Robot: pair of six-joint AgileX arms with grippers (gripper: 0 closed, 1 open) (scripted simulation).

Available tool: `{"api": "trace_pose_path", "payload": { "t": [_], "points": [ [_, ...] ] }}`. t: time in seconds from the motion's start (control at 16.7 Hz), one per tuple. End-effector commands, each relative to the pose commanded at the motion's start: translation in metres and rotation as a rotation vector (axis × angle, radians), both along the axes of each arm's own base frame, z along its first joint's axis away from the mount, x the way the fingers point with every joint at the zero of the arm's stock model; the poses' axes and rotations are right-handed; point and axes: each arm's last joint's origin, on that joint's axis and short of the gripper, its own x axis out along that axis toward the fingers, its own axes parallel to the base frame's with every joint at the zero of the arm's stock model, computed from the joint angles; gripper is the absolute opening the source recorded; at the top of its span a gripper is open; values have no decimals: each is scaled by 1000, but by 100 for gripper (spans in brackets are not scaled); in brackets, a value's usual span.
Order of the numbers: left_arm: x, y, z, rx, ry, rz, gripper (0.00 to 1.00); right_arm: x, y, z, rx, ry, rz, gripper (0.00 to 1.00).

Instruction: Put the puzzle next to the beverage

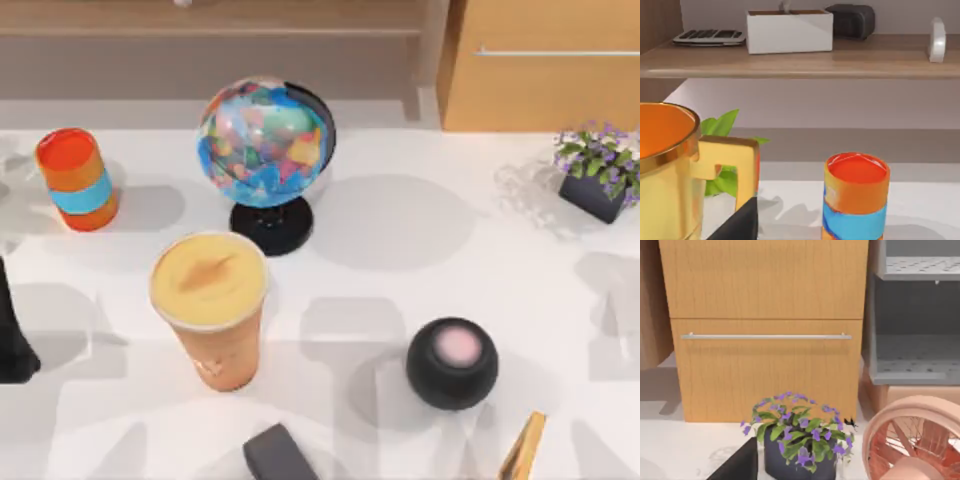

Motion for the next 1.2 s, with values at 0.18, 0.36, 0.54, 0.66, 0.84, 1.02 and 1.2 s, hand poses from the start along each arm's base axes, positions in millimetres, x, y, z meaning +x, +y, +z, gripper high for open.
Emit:
{"api": "trace_pose_path", "payload": {
  "t": [0.18, 0.36, 0.54, 0.66, 0.84, 1.02, 1.2],
  "points": [
    [0, 0, 3, 0, -1, 0, 100, 0, 0, 0, 0, 0, 0, 100],
    [2, -3, 29, -1, -10, -3, 100, 0, 0, 0, 0, 0, 0, 100],
    [12, -8, 78, -4, -24, -7, 100, 0, 0, 0, 0, 0, 0, 100],
    [29, -14, 119, -6, -28, -10, 100, 0, 0, 0, 0, 0, 0, 100],
    [75, -31, 175, -8, -21, -13, 100, 0, 0, 0, 0, 0, 0, 100],
    [136, -59, 213, -5, -5, -16, 100, 0, 0, 0, 0, 0, 0, 100],
    [196, -96, 229, -2, 4, -18, 100, 0, 0, 0, 0, 0, 0, 100]
  ]
}}
